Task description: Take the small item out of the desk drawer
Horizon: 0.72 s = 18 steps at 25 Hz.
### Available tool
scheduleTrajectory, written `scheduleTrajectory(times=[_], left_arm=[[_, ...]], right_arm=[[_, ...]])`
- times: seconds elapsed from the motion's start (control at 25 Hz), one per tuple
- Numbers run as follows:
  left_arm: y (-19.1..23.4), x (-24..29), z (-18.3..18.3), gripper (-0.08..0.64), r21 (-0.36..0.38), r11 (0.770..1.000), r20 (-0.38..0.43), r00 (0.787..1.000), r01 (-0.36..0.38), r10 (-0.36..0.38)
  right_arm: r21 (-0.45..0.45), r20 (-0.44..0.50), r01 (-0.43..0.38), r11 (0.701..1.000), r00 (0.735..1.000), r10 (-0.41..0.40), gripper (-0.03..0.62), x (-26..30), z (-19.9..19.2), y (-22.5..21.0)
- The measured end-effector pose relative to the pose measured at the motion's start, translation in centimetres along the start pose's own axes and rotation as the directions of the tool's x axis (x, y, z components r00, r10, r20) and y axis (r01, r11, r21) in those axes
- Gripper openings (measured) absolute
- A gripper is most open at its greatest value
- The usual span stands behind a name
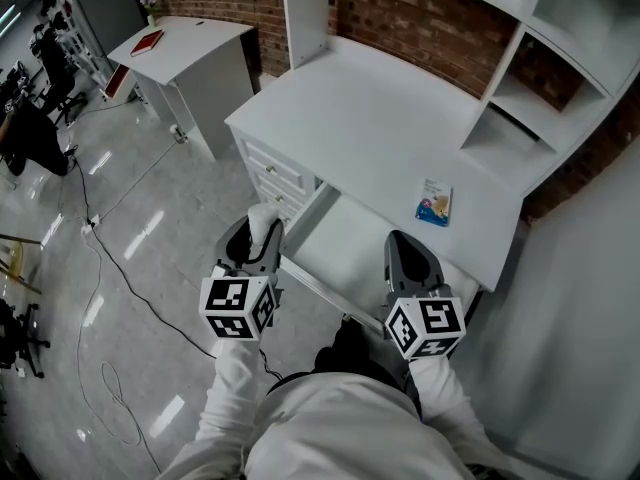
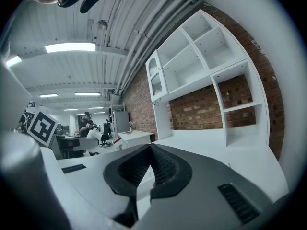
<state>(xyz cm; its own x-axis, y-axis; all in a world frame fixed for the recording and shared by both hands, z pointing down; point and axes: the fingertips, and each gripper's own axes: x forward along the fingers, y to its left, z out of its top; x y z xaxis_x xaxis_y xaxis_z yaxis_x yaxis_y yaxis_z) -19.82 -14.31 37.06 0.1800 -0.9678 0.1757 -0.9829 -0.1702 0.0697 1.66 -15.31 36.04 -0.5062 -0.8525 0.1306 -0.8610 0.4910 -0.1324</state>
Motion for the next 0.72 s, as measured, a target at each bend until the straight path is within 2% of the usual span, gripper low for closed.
scheduleTrajectory(times=[0.72], left_arm=[[0.9, -1.5, 0.5, 0.192, 0.002, 1.000, 0.033, 0.999, -0.003, 0.003]], right_arm=[[-0.029, -0.007, -0.004, 1.000, 1.000, 0.003, 0.028, -0.2, -0.4, 1.3]])
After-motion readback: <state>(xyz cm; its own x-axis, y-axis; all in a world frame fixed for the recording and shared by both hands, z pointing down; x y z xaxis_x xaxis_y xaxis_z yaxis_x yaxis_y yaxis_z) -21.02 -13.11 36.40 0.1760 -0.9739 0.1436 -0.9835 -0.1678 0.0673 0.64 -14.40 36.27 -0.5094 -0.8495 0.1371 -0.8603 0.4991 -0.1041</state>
